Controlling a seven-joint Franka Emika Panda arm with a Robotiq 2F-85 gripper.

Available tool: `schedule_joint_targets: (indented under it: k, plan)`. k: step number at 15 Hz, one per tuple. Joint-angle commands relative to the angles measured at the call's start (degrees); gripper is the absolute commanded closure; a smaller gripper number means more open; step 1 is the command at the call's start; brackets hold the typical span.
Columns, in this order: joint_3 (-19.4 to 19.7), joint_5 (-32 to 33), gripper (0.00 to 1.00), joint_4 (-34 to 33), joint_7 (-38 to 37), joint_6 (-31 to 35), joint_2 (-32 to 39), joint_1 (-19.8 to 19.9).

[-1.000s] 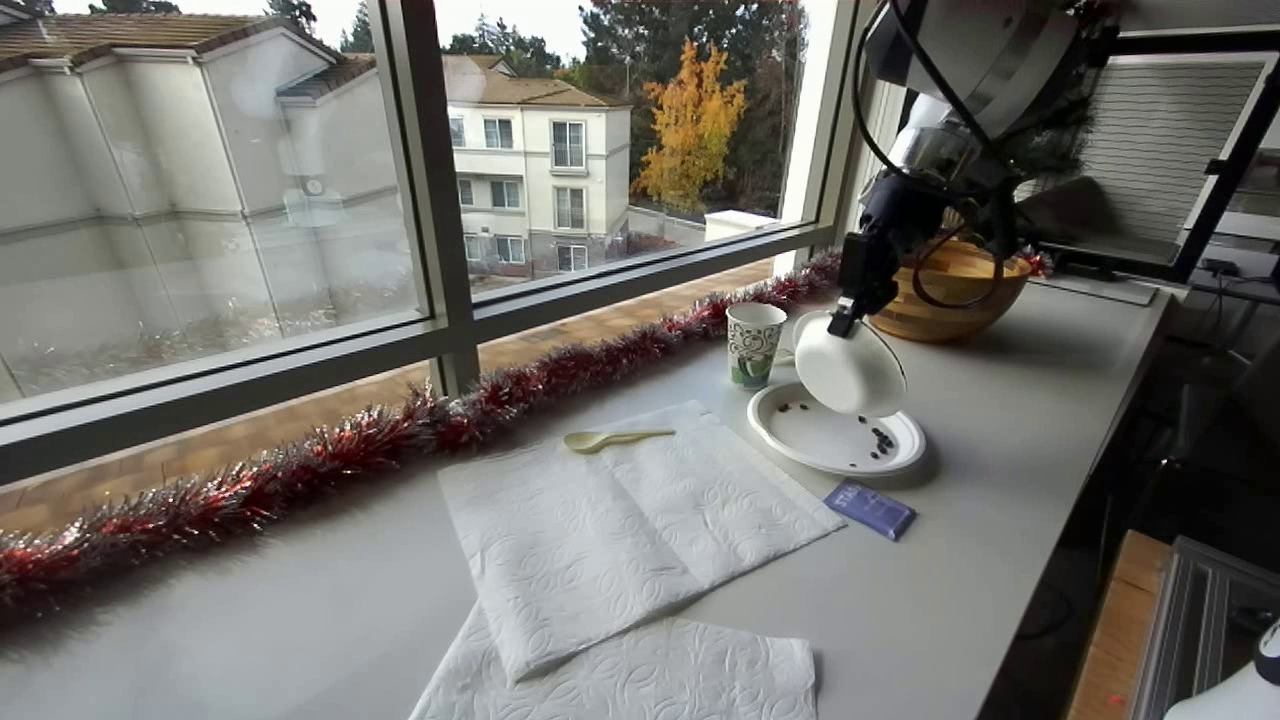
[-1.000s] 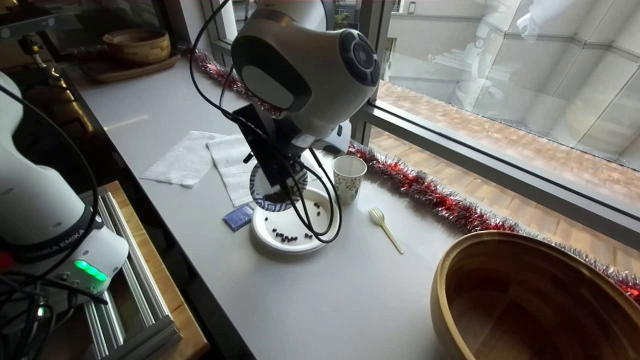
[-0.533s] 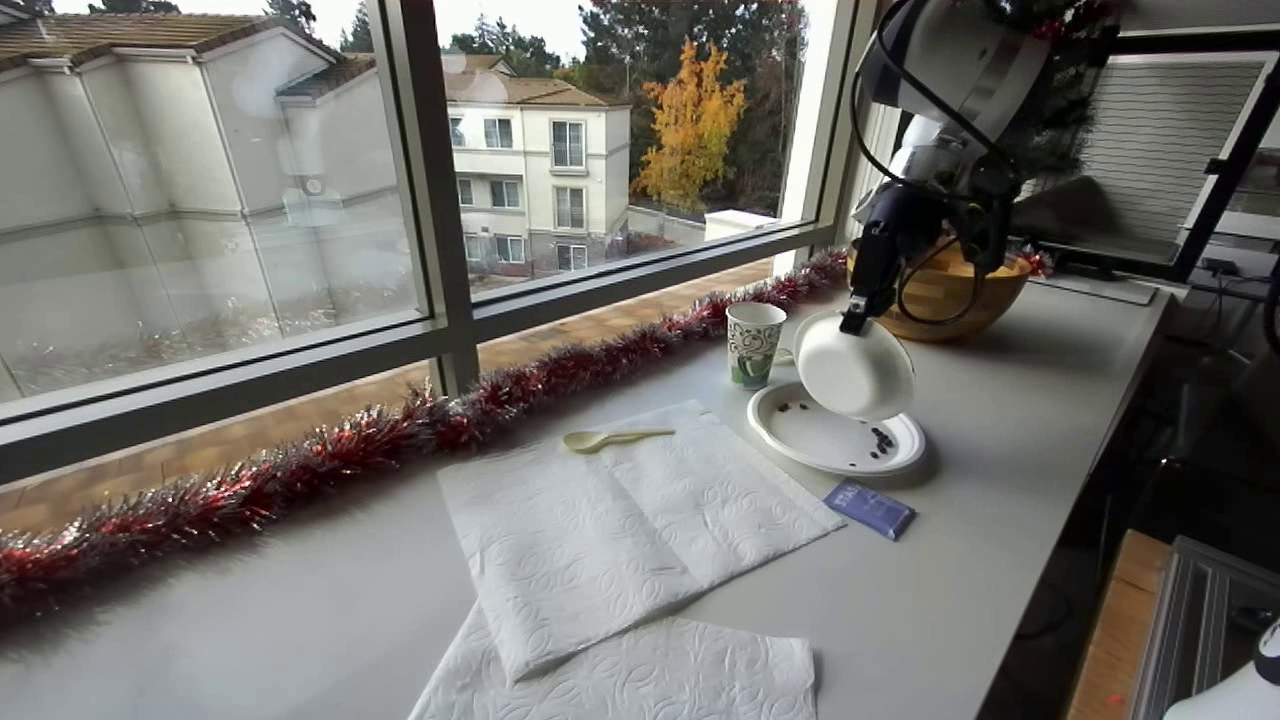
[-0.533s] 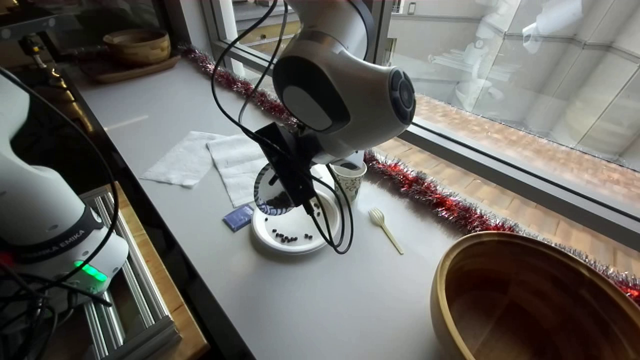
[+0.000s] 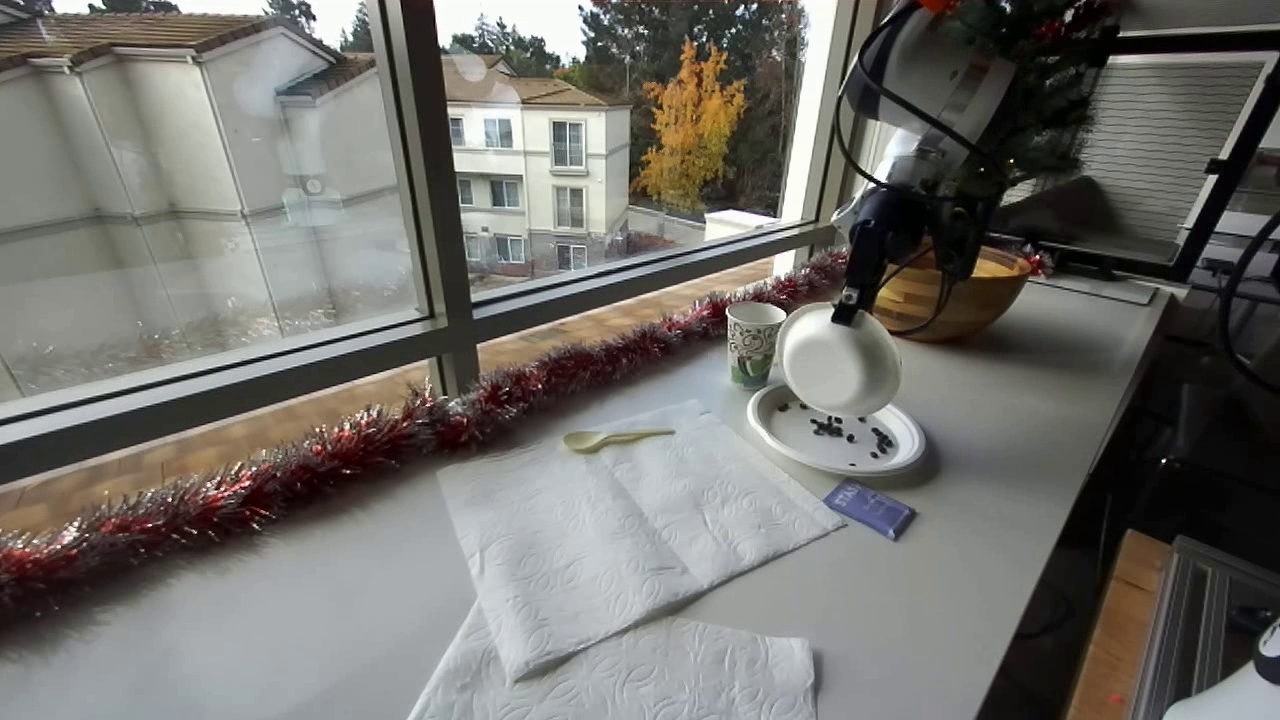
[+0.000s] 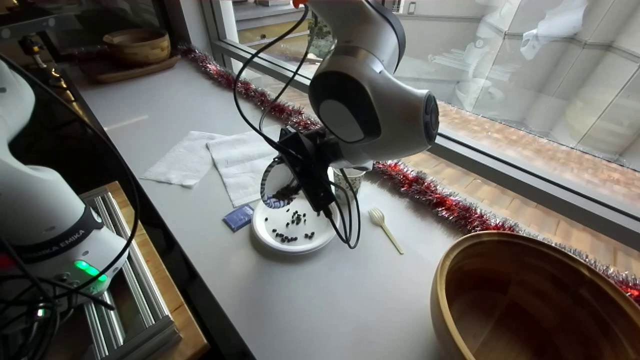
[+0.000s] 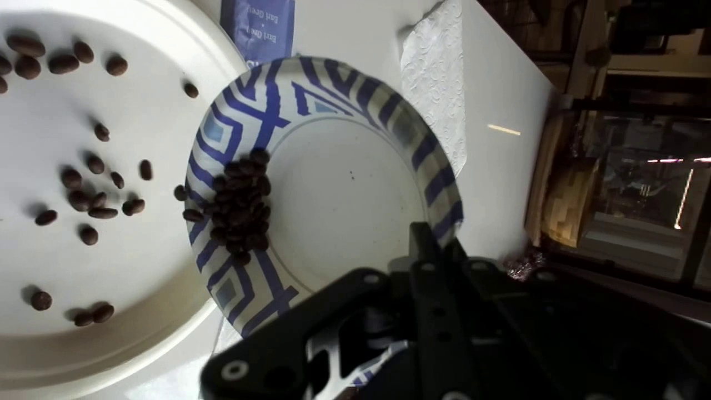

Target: Pour the contents in the smaller bowl on to the plate

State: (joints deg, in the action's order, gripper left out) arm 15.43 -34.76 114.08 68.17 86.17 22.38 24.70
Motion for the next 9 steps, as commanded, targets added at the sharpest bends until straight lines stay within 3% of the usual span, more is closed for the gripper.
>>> schedule_joint_targets:
  k: [1, 9]
  plan:
    - [-1.5, -1.4, 0.99, -5.7, 3.2, -6.3, 4.6, 2.8]
    - [-2.6, -1.1, 0.99, -13.1, 7.8, -16.0, 11.2, 6.3]
